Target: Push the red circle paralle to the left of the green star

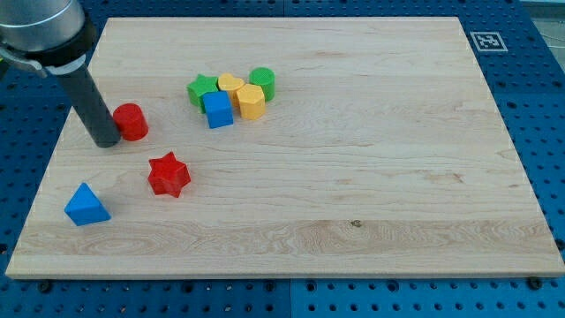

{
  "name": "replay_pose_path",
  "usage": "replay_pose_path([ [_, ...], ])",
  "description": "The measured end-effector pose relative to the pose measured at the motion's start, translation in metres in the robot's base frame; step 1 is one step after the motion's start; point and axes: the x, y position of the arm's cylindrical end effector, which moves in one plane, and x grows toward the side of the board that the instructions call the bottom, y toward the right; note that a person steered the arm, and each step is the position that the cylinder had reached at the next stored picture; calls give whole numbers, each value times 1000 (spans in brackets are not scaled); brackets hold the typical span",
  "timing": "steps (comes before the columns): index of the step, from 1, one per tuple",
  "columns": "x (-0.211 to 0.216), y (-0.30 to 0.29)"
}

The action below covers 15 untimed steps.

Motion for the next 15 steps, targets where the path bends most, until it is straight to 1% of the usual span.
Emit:
replay_pose_path([
  [2,-2,0],
  [4,12,0],
  [5,12,0],
  [7,-1,2],
  [9,-1,13],
  [11,8,13],
  [14,7,43],
  [15,-8,48],
])
